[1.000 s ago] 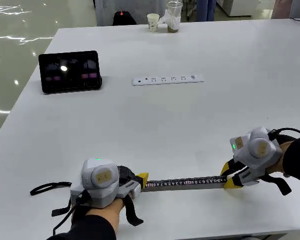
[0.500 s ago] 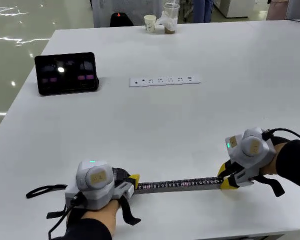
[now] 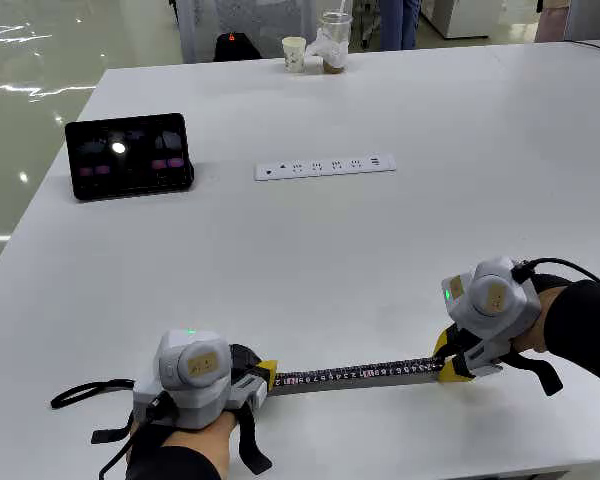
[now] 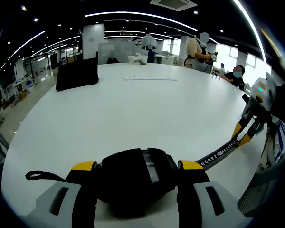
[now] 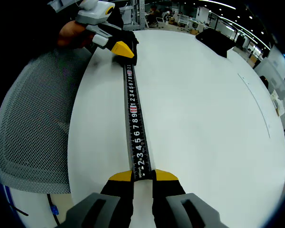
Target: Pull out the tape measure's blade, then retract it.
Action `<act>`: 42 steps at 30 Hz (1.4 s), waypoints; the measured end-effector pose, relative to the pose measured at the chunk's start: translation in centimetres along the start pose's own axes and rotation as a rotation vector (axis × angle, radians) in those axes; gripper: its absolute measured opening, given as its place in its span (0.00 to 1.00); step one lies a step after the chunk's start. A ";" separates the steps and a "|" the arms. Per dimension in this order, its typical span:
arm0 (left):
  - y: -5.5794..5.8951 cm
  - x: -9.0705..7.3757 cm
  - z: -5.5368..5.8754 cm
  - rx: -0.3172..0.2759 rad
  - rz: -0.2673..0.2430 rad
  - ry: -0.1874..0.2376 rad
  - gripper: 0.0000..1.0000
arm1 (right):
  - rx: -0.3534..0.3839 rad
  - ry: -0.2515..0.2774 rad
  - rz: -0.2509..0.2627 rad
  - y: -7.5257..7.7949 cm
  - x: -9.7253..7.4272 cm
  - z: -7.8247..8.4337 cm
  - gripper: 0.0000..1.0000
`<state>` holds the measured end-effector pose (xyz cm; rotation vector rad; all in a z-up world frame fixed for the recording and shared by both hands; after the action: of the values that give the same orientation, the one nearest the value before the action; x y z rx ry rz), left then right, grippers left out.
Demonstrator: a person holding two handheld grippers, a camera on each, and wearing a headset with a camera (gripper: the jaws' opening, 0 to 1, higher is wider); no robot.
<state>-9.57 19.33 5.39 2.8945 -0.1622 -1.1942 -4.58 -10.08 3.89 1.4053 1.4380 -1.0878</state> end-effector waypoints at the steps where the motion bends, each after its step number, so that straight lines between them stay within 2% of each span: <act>1: 0.0 0.0 0.0 -0.001 0.001 0.000 0.63 | -0.001 0.001 0.000 0.0 0.0 0.0 0.11; 5: 0.0 0.0 0.0 -0.001 0.009 -0.005 0.64 | 0.022 0.006 -0.004 0.1 0.0 -0.2 0.11; 19: 0.0 0.1 0.0 0.013 0.011 -0.015 0.63 | 0.005 -0.008 -0.015 0.1 0.0 -0.3 0.11; 26: -0.1 0.0 0.0 0.016 0.010 -0.016 0.63 | -0.014 -0.020 -0.004 0.1 0.1 -1.2 0.11; 30: -0.2 0.0 0.0 0.019 0.009 -0.014 0.63 | 0.006 -0.021 -0.009 0.2 0.1 -1.5 0.11; 42: -0.1 0.0 0.0 0.023 0.011 -0.018 0.63 | 0.004 -0.031 -0.018 0.3 0.4 -2.2 0.11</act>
<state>-9.56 19.46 5.36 2.8993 -0.1930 -1.2251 -4.29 -7.81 4.10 1.3755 1.4296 -1.1191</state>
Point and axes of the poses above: the centre of the closed fingertips' face, and the gripper's own axes: x roughly forward along the fingers, y roughly to its right, z roughly out of its underside, the point moved 6 cm from there along -x, roughly backward along the fingers, and after that the axes turned 7 degrees about -y, right-handed, at the moved point
